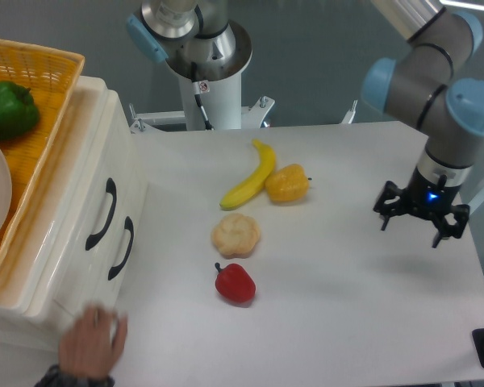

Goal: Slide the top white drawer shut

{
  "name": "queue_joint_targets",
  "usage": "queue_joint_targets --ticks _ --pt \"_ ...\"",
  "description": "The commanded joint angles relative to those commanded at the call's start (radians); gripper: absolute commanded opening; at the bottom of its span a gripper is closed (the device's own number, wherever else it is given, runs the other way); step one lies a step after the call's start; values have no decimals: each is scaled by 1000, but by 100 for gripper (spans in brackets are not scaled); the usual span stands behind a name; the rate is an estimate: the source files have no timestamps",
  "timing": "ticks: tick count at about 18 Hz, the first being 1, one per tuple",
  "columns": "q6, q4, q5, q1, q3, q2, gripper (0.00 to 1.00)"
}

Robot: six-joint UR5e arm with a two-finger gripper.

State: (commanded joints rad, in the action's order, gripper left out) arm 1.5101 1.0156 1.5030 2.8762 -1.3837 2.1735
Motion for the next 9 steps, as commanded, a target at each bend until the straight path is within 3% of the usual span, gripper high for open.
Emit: queue_joint_targets --ticks 3,9 --pt "229 -29 60 17 21 52 100" --pt "243 -25 98 51 29 74 100"
